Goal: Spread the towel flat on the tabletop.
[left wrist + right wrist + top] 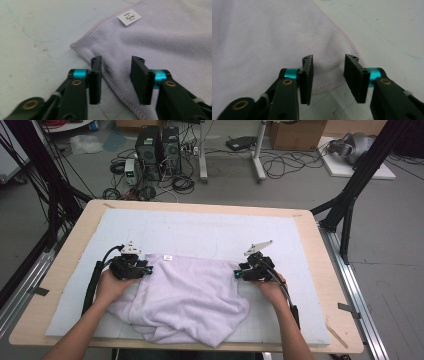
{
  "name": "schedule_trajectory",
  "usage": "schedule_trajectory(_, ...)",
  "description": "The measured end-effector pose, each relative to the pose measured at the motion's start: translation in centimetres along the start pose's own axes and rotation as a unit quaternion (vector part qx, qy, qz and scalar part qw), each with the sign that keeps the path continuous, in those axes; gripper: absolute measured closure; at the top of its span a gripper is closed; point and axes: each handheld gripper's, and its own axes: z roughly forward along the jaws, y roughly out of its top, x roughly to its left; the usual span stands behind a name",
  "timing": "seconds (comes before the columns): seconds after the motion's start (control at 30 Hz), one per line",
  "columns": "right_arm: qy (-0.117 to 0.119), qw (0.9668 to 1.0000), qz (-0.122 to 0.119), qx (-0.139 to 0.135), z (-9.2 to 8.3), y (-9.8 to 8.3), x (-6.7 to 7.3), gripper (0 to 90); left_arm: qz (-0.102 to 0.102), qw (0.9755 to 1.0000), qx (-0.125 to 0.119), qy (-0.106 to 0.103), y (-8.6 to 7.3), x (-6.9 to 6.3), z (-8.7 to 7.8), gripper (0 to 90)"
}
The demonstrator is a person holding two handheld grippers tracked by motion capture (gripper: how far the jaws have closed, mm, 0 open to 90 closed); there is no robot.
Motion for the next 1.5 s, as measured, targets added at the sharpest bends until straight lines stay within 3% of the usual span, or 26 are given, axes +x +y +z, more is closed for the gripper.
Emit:
schedule_trajectory(0.07, -0.008, 1.0000, 0.003, 0.000, 0.0, 0.0, 0.0, 71.9, 0.003, 1.0000, 0.001, 0.001, 0.1, -0.1, 0.1, 72.6)
schedule_trajectory(0.1, -0.007, 1.0000, 0.006, -0.001, 0.0, 0.0, 0.0, 81.9, 0.004, 1.0000, 0.002, 0.001, 0.2, -0.2, 0.1, 74.0)
schedule_trajectory(0.13, 0.005, 0.9999, 0.012, -0.005, 0.1, -0.1, 0.0, 86.5, 0.006, 1.0000, 0.004, 0.000, 0.3, -0.3, 0.2, 76.6)
schedule_trajectory(0.2, 0.004, 0.9999, 0.009, -0.003, 0.1, -0.1, 0.1, 87.9, 0.016, 0.9998, 0.010, 0.006, 0.6, -0.7, 0.3, 84.5)
schedule_trajectory(0.3, -0.003, 0.9999, -0.010, 0.013, 0.0, 0.4, 0.4, 88.5, 0.027, 0.9994, 0.015, 0.019, 1.0, -0.9, 0.4, 86.0)
schedule_trajectory(0.47, -0.024, 0.9997, -0.007, -0.006, -1.3, 0.9, -0.7, 88.9, 0.016, 0.9992, -0.003, 0.035, 2.1, -0.3, 0.3, 86.4)
schedule_trajectory(0.6, -0.043, 0.9990, 0.003, -0.013, -2.3, 1.9, -2.3, 89.1, 0.014, 0.9980, -0.016, 0.060, 4.6, 1.0, -0.1, 86.4)
schedule_trajectory(0.7, -0.076, 0.9969, 0.003, -0.021, -3.5, 4.4, -4.2, 89.2, 0.020, 0.9963, -0.028, 0.079, 7.9, 1.9, -0.3, 86.4)
schedule_trajectory(0.73, -0.094, 0.9953, -0.006, -0.023, -3.8, 5.4, -4.8, 89.3, 0.023, 0.9955, -0.032, 0.086, 8.9, 2.1, -0.2, 86.4)
schedule_trajectory(0.8, -0.119, 0.9928, -0.013, -0.005, -4.2, 7.6, -6.1, 89.3, 0.030, 0.9922, -0.043, 0.113, 11.6, 2.6, -0.1, 86.1)
schedule_trajectory(0.87, -0.142, 0.9897, -0.002, -0.010, -4.5, 9.2, -7.2, 87.4, 0.013, 0.9902, -0.056, 0.128, 13.2, 3.4, 0.1, 83.7)
schedule_trajectory(0.9, -0.146, 0.9891, 0.009, -0.016, -4.5, 9.5, -7.6, 80.5, 0.003, 0.9899, -0.053, 0.131, 13.5, 3.7, 0.4, 76.2)
schedule_trajectory(0.93, -0.149, 0.9884, 0.022, -0.023, -4.3, 9.5, -7.9, 65.7, -0.002, 0.9908, -0.050, 0.126, 13.5, 3.9, 0.6, 69.3)
schedule_trajectory(0.97, -0.144, 0.9886, 0.035, -0.028, -4.0, 9.4, -8.3, 60.9, -0.006, 0.9922, -0.045, 0.116, 13.3, 4.1, 0.8, 67.6)
schedule_trajectory(1.0, -0.127, 0.9906, 0.042, -0.026, -3.7, 9.1, -8.3, 60.0, -0.010, 0.9938, -0.037, 0.104, 12.9, 4.3, 1.1, 65.4)
schedule_trajectory(1.1, -0.114, 0.9925, 0.034, -0.029, -2.9, 7.8, -7.6, 57.6, -0.014, 0.9962, -0.026, 0.082, 10.9, 4.3, 1.4, 63.5)
schedule_trajectory(1.17, -0.083, 0.9947, 0.056, -0.026, -2.5, 7.1, -7.2, 54.9, -0.023, 0.9975, -0.023, 0.064, 9.6, 4.2, 1.4, 60.7)
schedule_trajectory(1.23, -0.088, 0.9946, 0.026, -0.048, -2.6, 6.2, -5.4, 56.4, -0.022, 0.9982, -0.027, 0.049, 8.4, 3.7, 1.0, 59.5)
schedule_trajectory(1.3, -0.061, 0.9962, 0.027, -0.057, -2.7, 5.5, -4.1, 53.9, -0.021, 0.9985, -0.037, 0.036, 7.6, 3.2, 0.4, 57.7)
schedule_trajectory(1.5, -0.027, 0.9961, 0.000, -0.084, -3.8, 2.7, 0.1, 50.6, 0.017, 0.9980, -0.060, -0.003, 5.3, 0.4, -2.6, 53.9)
